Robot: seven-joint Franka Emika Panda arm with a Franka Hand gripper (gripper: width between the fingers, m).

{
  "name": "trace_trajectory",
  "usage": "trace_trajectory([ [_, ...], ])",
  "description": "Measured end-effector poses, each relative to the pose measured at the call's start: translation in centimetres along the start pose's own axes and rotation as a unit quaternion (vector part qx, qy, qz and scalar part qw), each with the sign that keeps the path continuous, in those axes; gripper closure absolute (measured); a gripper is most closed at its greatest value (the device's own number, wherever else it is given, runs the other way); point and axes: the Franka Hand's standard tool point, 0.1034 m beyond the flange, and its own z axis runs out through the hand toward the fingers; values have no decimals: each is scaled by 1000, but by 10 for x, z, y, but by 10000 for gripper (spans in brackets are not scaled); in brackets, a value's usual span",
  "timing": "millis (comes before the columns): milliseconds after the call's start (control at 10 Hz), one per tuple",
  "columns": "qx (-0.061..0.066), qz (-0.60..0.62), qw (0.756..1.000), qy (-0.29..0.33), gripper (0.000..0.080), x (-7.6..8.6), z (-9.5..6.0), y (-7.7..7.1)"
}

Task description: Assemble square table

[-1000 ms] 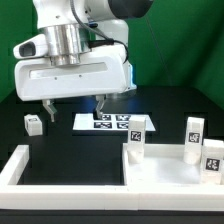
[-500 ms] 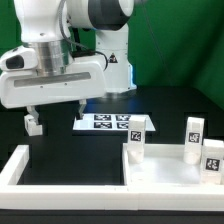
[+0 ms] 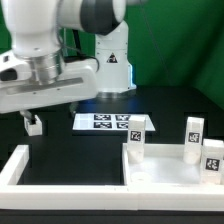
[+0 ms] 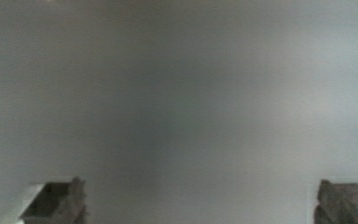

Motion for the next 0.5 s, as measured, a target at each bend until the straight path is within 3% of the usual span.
trace_trajectory([
  [100,-1,0,1000,-8,151,-2,3,3],
  [200,10,3,999,-51,151,-5,4,-4],
  [500,23,-11,991,-134,151,-5,12,-8],
])
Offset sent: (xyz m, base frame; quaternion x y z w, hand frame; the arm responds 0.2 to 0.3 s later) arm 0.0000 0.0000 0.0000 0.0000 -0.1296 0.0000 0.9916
